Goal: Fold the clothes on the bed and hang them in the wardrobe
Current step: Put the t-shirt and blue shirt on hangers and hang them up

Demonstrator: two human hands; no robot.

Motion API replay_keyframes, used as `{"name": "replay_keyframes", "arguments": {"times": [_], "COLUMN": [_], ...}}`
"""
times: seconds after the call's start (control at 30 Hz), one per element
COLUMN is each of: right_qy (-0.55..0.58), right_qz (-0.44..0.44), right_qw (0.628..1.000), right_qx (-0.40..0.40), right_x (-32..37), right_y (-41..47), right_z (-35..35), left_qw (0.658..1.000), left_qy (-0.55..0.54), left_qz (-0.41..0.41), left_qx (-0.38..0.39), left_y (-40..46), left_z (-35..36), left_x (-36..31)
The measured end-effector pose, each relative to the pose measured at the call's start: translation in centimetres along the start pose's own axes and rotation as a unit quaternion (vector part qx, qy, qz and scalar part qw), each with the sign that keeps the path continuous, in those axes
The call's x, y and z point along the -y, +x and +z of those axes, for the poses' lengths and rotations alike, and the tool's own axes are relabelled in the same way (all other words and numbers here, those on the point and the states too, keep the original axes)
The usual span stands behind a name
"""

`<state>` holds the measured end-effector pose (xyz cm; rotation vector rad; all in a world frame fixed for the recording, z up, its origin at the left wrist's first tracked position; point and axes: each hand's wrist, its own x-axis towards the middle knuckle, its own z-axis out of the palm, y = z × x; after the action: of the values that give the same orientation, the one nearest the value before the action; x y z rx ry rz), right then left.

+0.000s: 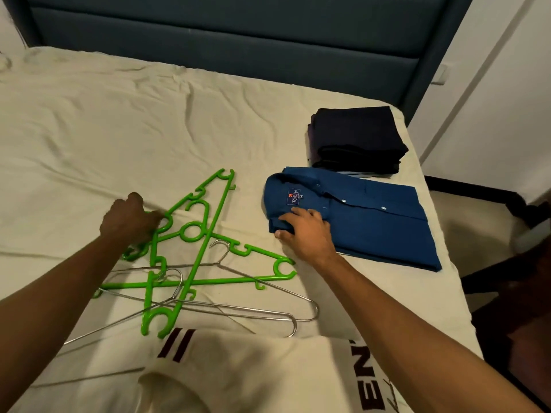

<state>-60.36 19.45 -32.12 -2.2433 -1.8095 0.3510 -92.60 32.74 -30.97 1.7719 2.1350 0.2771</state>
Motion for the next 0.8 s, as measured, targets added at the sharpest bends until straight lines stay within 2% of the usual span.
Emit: {"name": "replay_keyframes", "arguments": {"times": [0.1, 0.23, 0.3, 0.37, 0.43, 0.5, 0.57, 0.7, 0.8], "right_qy": [0.077, 0.17, 0.29, 0.429, 0.53, 0.585, 0.613, 0.64, 0.662], "right_qz": [0.025, 0.087, 0.129, 0.177, 0.217, 0.242, 0.258, 0.28, 0.287], "right_qw": [0.996, 0.979, 0.943, 0.876, 0.806, 0.758, 0.73, 0.698, 0.674], "right_qx": [-0.043, -0.075, -0.1, -0.128, -0.146, -0.154, -0.156, -0.157, -0.16], "right_x": [-0.4, -0.2, -0.4, -0.9, -1.6, -2.5, -3.2, -4.0, -4.5], "right_y": [0.4, 1.1, 1.5, 1.9, 2.3, 2.5, 2.3, 1.9, 1.6], "right_z": [0.1, -0.3, -1.1, -2.0, -2.8, -3.5, -4.1, -4.6, -4.9], "left_qw": [0.999, 0.996, 0.996, 0.996, 0.998, 0.998, 0.996, 0.992, 0.984], "left_qy": [-0.028, 0.082, 0.088, 0.08, 0.051, -0.004, -0.047, 0.001, -0.013], "left_qz": [-0.015, -0.024, -0.011, 0.0, 0.023, 0.06, 0.073, 0.074, 0.085], "left_qx": [0.004, -0.036, 0.002, 0.043, 0.043, 0.026, 0.031, 0.1, 0.155], "left_y": [0.5, 0.8, 1.4, 2.0, 2.6, 2.7, 2.5, 1.2, 0.5], "left_z": [0.0, -0.1, -0.3, -0.6, -1.1, -1.8, -2.5, -3.4, -3.6], "left_x": [-0.2, -0.3, 0.3, 0.8, 1.0, 0.8, 0.5, -0.8, -1.9]}}
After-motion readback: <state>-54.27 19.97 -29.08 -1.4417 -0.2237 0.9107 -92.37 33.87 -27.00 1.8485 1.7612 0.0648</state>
